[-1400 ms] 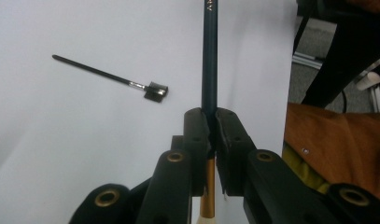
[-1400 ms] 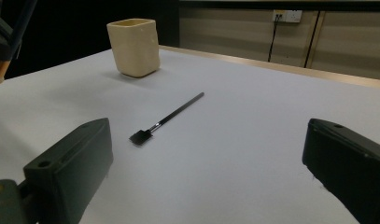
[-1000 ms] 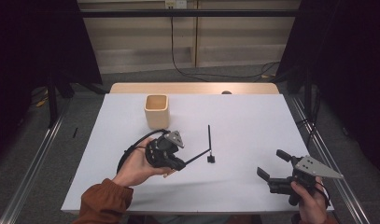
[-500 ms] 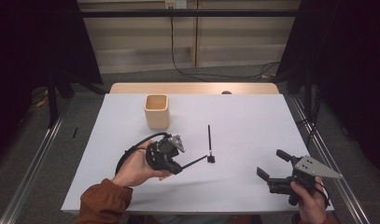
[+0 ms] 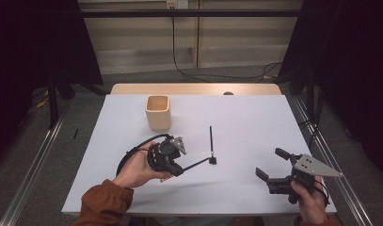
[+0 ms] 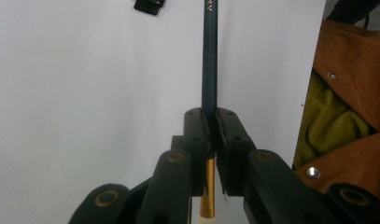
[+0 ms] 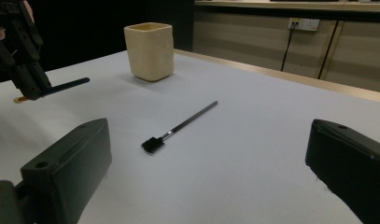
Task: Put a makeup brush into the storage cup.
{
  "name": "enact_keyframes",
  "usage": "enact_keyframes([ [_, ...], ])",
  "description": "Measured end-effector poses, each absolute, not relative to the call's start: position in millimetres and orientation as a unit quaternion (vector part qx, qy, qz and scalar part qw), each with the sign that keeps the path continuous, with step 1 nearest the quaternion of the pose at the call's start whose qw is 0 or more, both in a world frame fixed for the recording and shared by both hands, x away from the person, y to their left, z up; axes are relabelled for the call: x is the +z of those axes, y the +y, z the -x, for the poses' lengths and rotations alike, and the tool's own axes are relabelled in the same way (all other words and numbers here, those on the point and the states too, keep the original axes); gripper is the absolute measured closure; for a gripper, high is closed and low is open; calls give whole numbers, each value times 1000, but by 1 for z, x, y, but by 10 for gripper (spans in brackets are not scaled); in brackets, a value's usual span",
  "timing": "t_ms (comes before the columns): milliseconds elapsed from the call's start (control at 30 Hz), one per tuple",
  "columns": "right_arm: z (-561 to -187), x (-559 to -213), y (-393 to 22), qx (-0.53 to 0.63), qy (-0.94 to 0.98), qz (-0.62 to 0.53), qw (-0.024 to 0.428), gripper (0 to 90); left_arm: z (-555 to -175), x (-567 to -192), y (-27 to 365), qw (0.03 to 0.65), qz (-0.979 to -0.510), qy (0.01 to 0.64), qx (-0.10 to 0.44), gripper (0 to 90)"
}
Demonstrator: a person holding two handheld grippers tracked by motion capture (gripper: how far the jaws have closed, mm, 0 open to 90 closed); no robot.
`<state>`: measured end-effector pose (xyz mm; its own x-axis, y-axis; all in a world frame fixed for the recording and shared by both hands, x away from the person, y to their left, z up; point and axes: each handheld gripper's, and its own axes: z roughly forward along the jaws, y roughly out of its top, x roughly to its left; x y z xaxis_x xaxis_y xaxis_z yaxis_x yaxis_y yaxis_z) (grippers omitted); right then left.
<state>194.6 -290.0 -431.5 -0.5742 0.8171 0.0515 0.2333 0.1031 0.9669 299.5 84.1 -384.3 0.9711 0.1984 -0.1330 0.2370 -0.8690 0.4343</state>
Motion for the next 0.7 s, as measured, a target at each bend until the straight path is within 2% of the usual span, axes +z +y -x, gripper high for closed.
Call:
enact_keyframes([
  [233,-204,-422,-281,559,705,-354,254,0,-297,-386,81,226,-967,106,-45,836],
  [700,-235,-407,-259,571,730,-317,199,0,-293,-384,79,229,-967,100,-42,836],
])
